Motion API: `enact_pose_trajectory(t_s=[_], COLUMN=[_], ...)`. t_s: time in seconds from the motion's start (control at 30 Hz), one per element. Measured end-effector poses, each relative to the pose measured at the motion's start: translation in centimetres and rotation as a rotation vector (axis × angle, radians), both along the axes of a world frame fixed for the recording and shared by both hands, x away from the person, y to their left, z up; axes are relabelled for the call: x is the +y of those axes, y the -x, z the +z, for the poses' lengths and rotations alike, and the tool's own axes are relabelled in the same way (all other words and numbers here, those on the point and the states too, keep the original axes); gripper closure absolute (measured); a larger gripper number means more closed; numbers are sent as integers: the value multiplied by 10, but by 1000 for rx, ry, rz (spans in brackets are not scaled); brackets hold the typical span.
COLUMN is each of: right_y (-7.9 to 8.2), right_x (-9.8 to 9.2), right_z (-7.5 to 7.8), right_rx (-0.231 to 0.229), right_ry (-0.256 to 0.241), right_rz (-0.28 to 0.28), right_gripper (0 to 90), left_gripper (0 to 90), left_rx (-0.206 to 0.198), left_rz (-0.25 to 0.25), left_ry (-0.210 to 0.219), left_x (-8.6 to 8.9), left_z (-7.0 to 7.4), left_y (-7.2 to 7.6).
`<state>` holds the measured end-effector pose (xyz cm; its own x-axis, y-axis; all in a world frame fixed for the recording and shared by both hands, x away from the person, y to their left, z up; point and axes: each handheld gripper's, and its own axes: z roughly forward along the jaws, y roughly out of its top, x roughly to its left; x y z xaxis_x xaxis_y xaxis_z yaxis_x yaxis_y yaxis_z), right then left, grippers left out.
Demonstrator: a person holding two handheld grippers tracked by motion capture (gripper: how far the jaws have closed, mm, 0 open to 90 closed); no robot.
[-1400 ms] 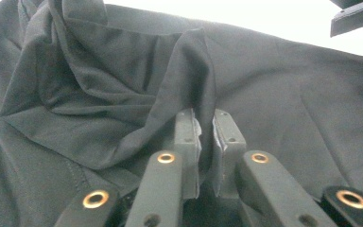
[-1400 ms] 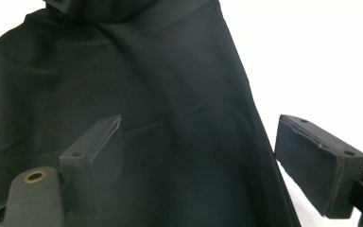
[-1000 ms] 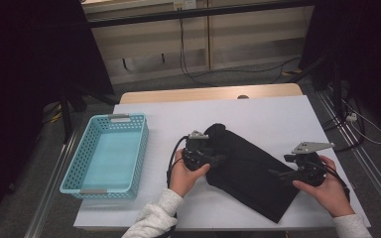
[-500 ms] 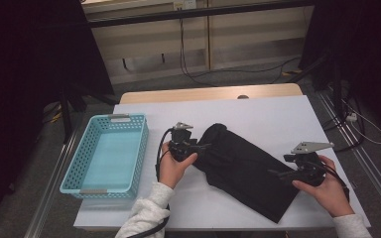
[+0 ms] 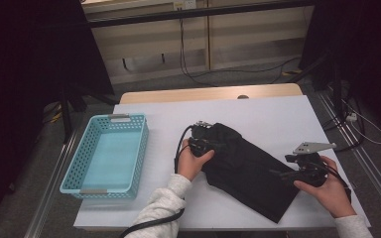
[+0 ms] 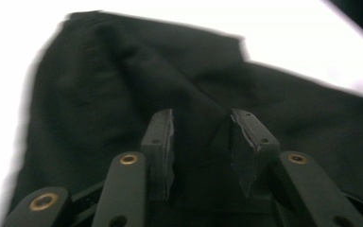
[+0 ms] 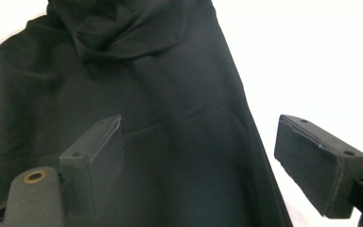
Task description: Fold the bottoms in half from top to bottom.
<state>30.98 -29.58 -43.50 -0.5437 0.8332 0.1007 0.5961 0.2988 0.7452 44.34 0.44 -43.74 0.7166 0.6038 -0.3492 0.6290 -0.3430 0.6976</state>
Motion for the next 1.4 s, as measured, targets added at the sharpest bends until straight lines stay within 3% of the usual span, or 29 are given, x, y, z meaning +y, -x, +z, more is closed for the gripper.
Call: enact_pose_trajectory(t_s=[0.07,0.13,0.23,0.4,0.43,0.57,0.63,0.77,0.93,1.4], right_y=[0,0,-1,-6,-10,-20,-26,-37,-49,-63], right_x=[1,3,10,24,31,47,55,71,80,96], right_z=[1,1,0,1,2,3,3,2,1,7], right_rx=[-5,-8,-6,-14,-19,-25,-26,-20,-27,-79], right_ry=[-1,-3,2,8,9,1,6,24,38,-31], right_rz=[4,9,20,43,56,81,91,117,127,107], right_gripper=[169,170,173,187,198,220,230,241,279,450], left_gripper=[525,408,290,182,166,157,142,128,116,97], left_rx=[-47,-45,-91,-109,-114,-140,-125,-131,-131,-124], left_rz=[10,21,56,82,93,105,106,128,144,154], left_ry=[-3,3,-27,-68,-89,-128,-146,-180,-180,-177], left_x=[-2,-2,9,26,37,55,64,80,90,99], left_z=[4,7,15,17,17,17,17,14,15,10], left_y=[2,2,4,8,12,20,23,28,32,34])
